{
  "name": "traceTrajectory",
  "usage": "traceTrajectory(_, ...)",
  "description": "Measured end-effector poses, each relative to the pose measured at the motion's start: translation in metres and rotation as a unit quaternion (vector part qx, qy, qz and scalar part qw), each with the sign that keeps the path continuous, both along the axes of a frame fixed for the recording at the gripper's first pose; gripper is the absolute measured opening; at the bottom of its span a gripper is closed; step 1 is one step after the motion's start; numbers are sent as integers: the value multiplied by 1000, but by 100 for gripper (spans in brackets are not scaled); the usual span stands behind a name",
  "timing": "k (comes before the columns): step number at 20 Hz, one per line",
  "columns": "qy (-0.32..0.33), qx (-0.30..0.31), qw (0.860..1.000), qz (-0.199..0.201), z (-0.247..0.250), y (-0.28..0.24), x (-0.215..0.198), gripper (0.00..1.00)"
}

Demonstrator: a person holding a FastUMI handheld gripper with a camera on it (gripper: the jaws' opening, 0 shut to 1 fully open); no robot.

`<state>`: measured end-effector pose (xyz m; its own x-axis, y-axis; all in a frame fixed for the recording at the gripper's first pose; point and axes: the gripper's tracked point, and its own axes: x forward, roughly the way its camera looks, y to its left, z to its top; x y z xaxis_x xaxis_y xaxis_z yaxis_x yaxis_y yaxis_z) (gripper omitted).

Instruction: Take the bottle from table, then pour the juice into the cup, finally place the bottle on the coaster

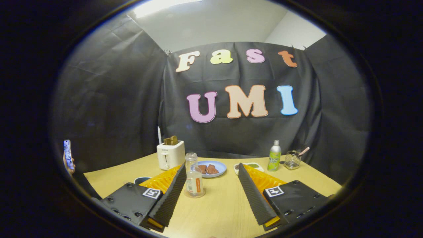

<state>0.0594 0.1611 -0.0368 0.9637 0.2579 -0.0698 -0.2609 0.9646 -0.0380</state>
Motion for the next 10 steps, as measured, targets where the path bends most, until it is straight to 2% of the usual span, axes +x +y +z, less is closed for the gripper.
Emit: traceTrajectory(10,6,-1,1000,8,-5,9,-6,100)
